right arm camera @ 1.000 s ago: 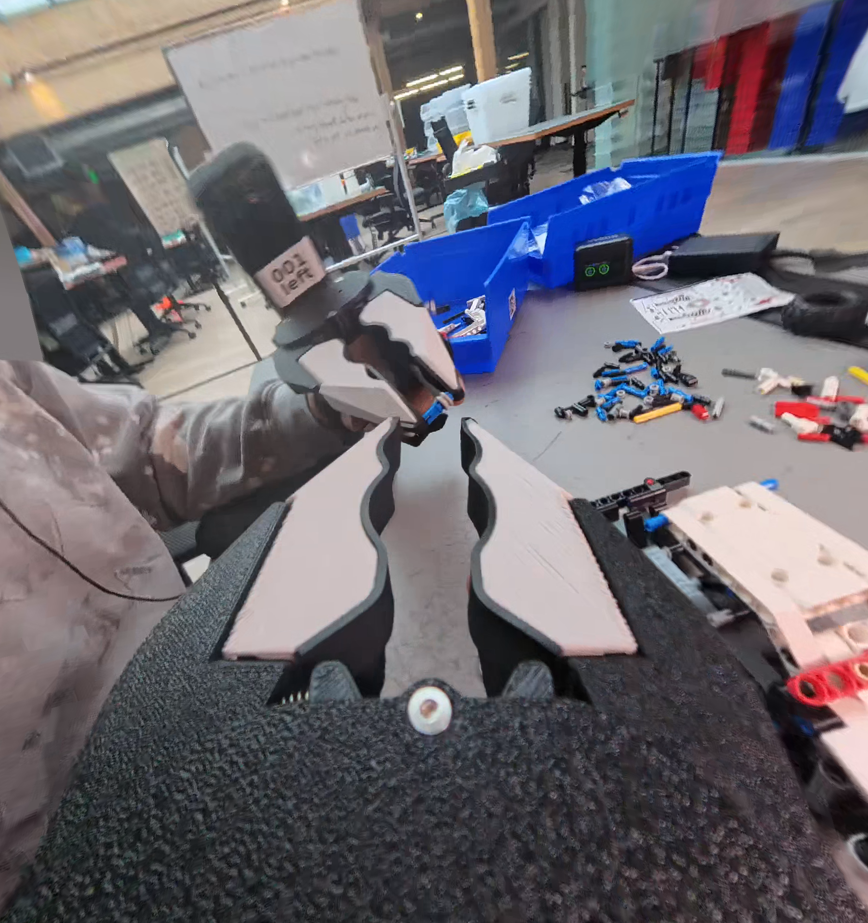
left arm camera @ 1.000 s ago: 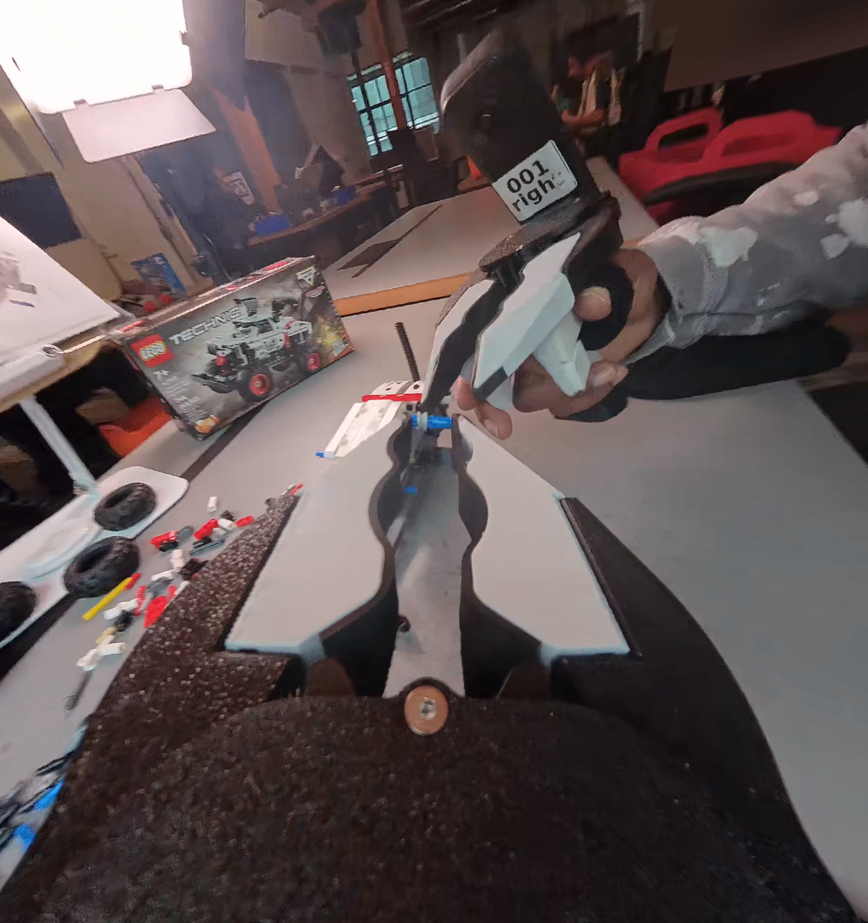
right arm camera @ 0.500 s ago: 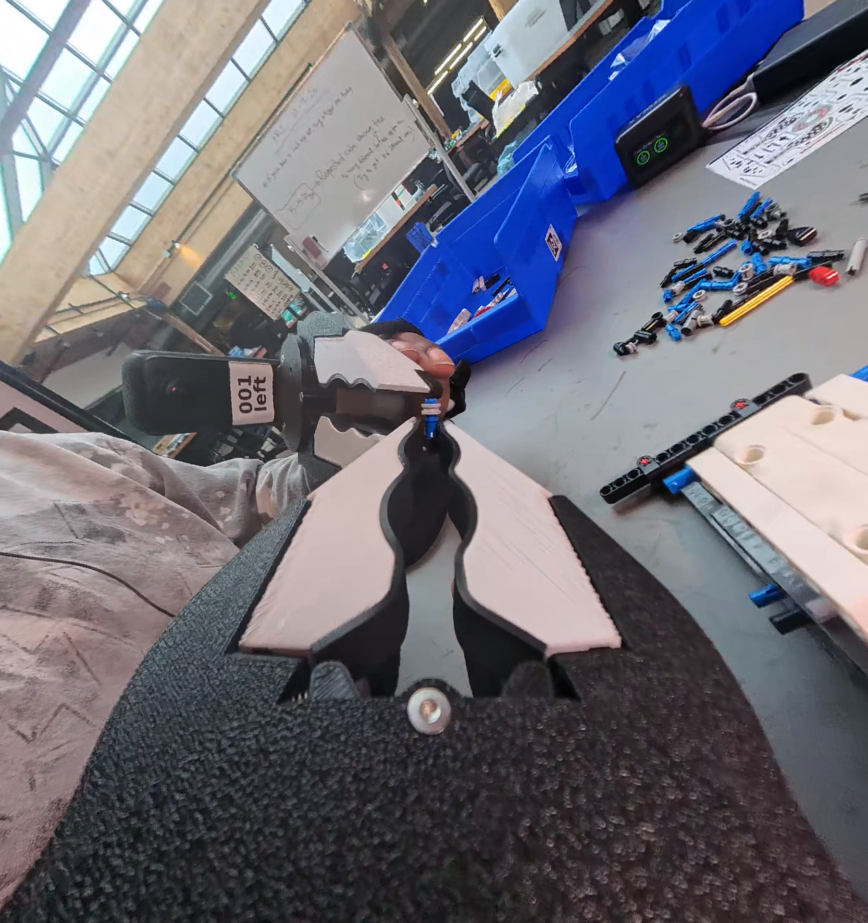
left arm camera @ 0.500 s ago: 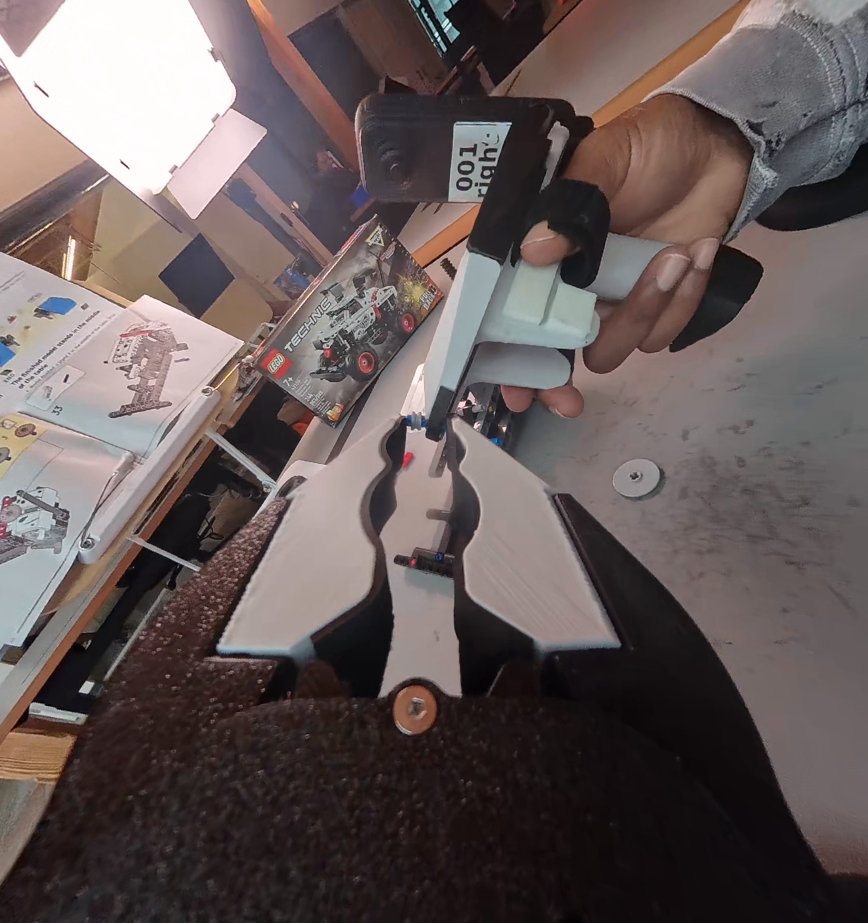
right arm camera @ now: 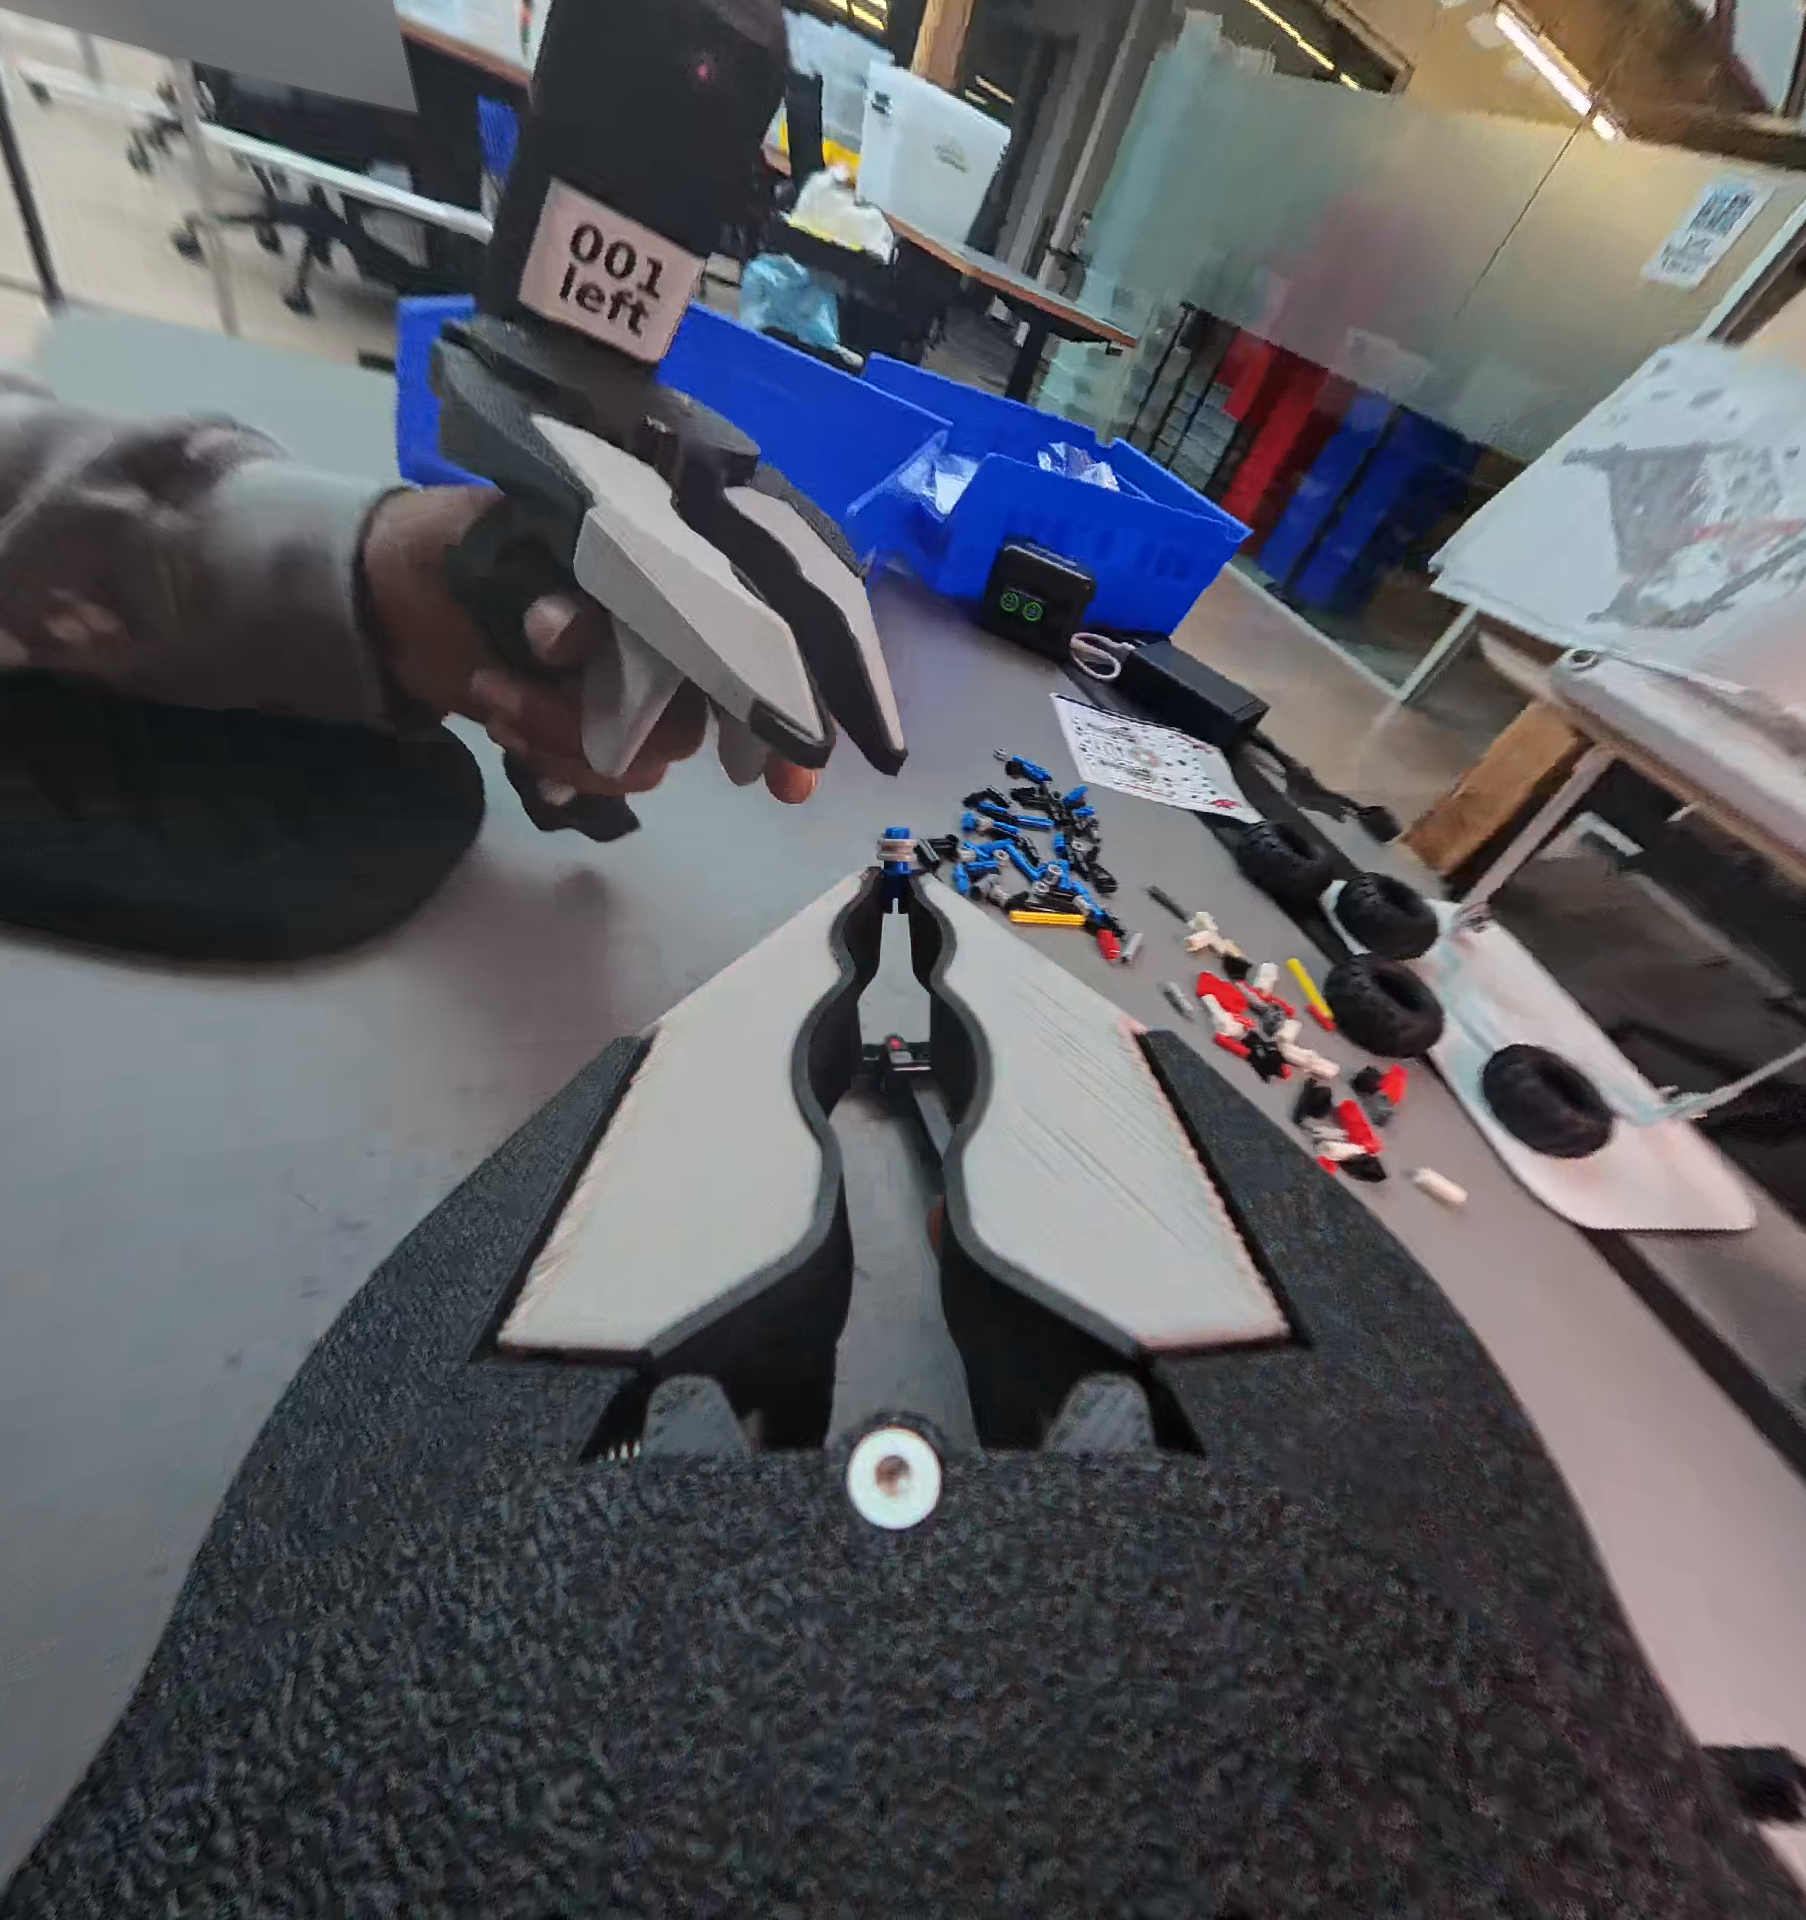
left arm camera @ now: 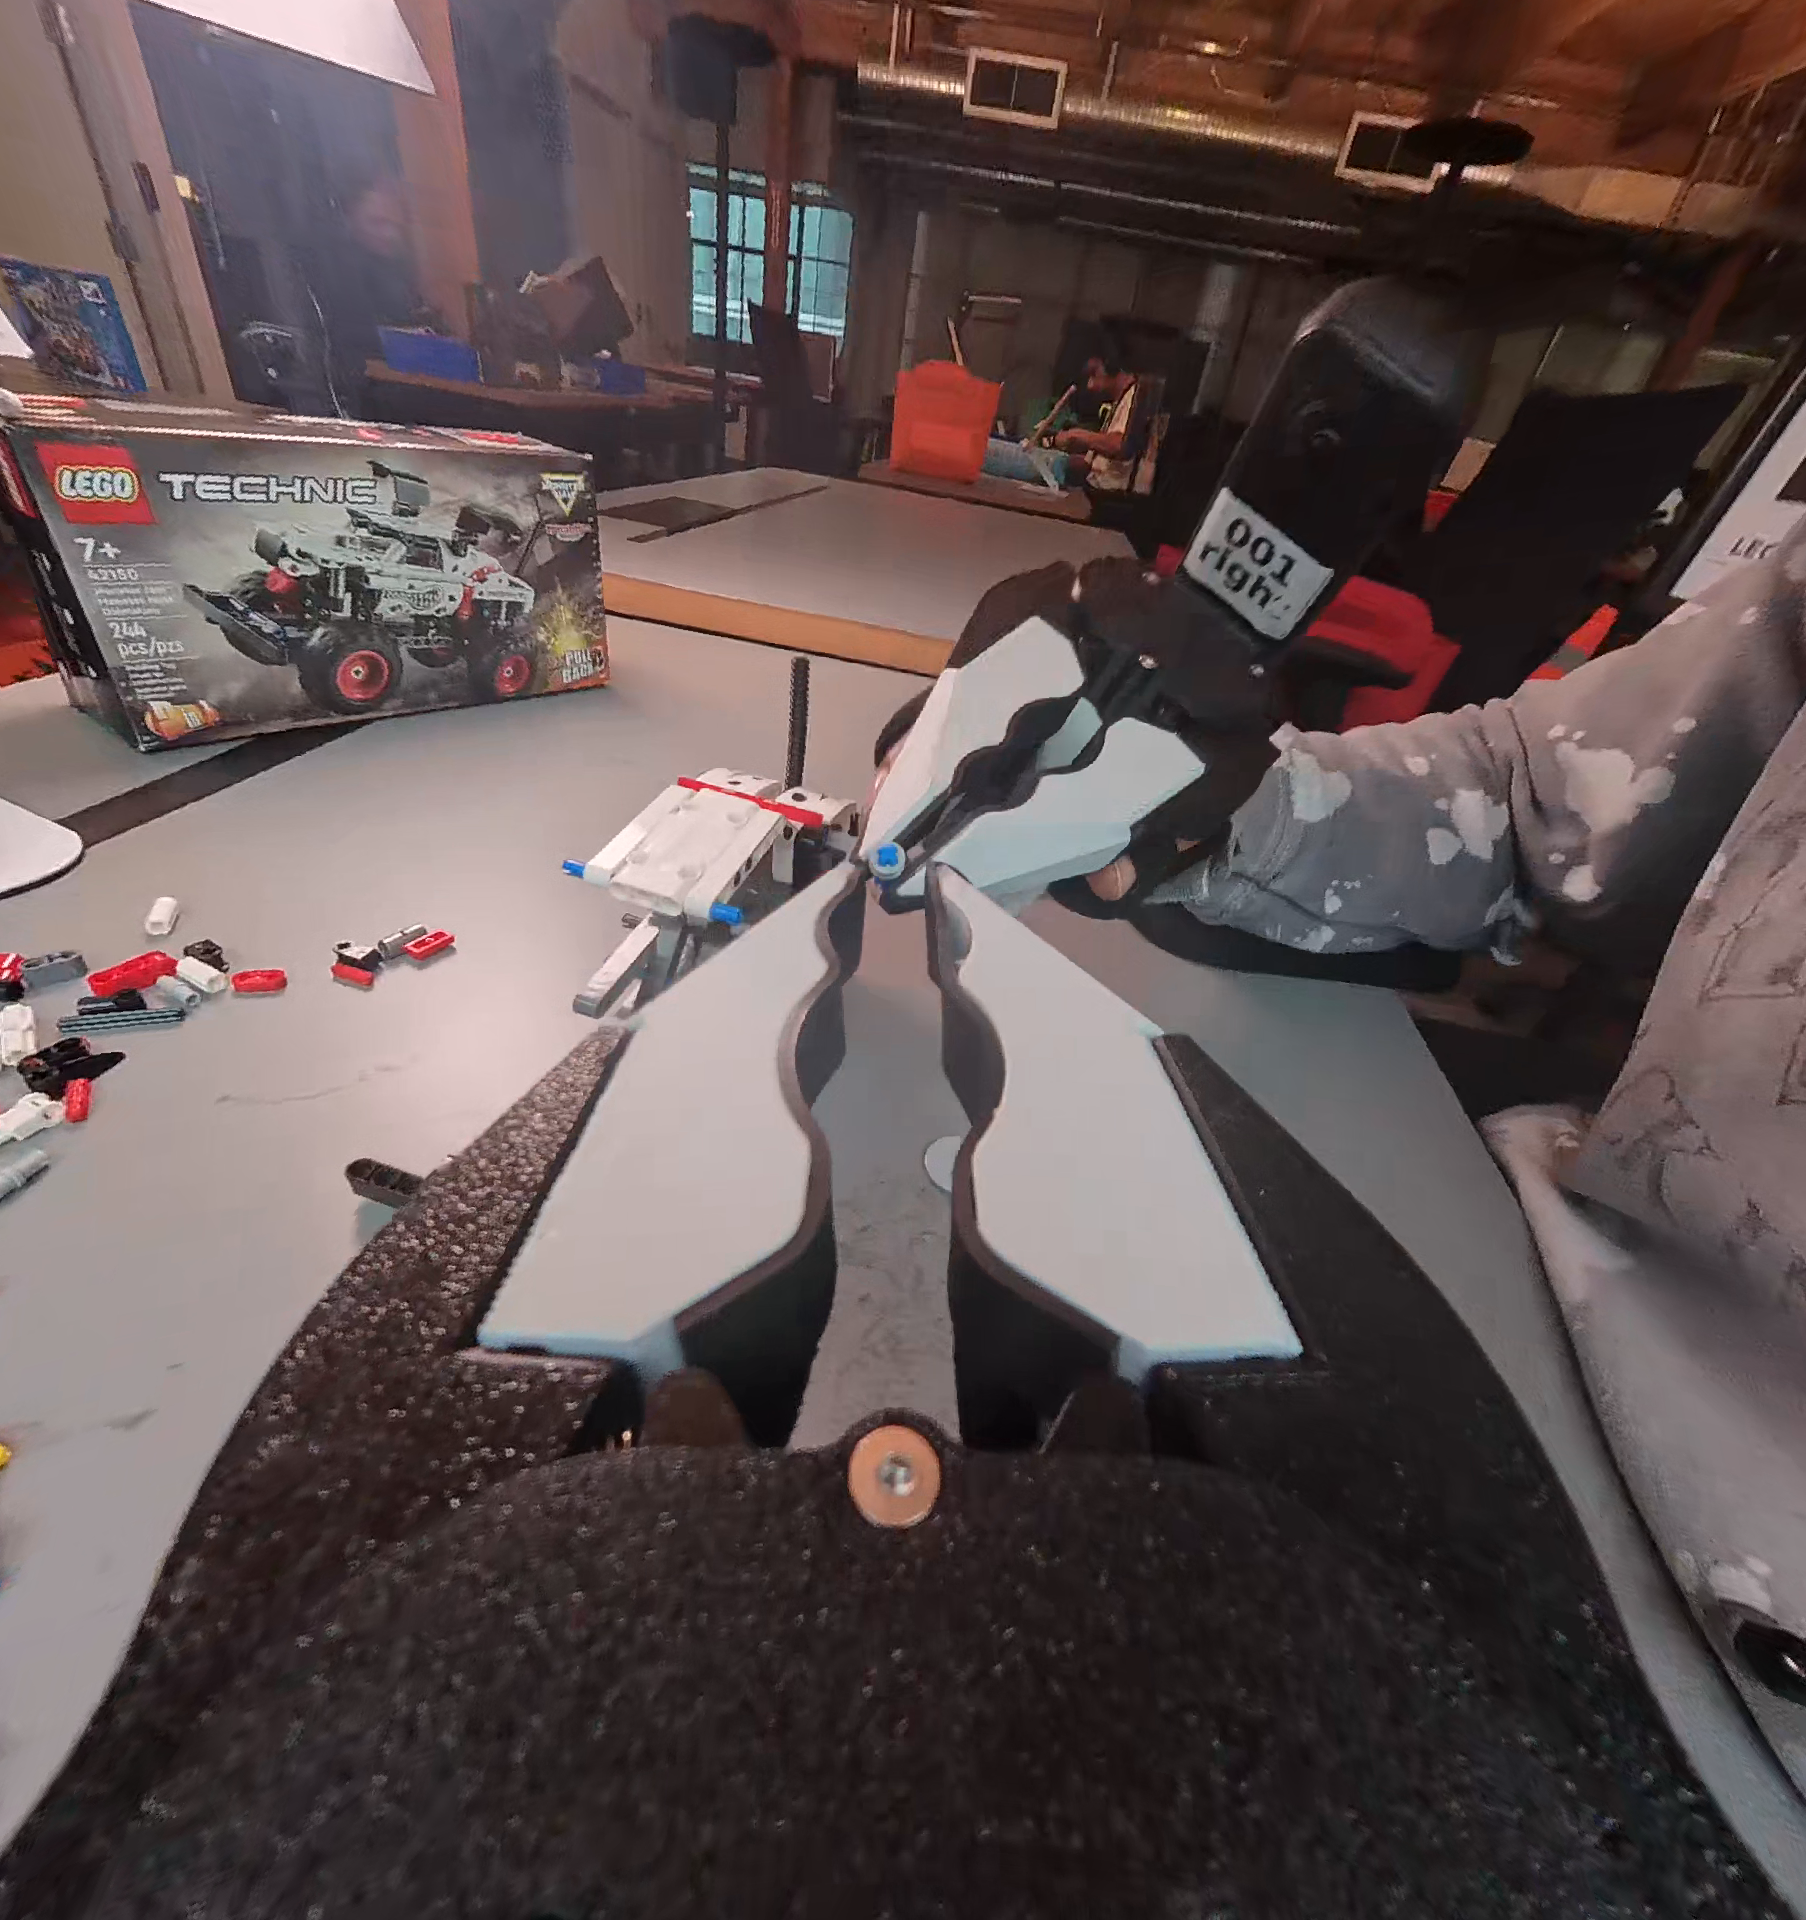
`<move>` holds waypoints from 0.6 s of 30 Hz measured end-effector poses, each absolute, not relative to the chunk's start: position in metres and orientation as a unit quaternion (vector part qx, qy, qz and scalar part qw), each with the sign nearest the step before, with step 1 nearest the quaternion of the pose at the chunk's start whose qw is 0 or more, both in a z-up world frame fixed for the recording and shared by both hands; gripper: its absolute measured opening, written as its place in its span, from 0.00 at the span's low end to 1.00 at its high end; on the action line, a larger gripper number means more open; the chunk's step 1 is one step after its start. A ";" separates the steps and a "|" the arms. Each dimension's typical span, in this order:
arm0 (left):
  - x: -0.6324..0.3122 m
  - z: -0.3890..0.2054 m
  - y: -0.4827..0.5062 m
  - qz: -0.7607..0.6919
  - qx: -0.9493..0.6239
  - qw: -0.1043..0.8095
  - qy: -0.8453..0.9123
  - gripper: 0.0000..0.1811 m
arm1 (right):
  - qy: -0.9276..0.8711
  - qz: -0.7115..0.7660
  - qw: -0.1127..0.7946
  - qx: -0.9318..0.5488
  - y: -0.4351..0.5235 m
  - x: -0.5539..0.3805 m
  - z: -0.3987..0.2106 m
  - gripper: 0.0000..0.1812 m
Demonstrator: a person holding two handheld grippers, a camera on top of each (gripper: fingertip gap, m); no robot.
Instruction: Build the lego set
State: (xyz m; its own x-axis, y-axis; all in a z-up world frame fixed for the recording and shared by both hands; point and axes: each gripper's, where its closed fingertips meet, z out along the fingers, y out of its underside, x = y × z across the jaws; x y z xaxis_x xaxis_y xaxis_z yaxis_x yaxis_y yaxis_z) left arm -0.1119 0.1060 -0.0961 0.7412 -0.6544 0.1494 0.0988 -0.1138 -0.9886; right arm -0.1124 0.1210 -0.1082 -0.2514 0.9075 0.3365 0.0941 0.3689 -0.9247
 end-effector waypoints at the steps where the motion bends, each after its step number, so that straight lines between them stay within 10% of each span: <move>1: -0.110 -0.100 0.107 -0.288 -0.691 0.629 0.209 0.05 | -0.681 0.392 0.502 -0.361 0.120 -0.113 -0.110 0.02; 18: -0.102 -0.091 0.102 -0.345 -0.672 0.623 0.202 0.03 | -0.693 0.333 0.569 -0.291 0.105 -0.113 -0.099 0.03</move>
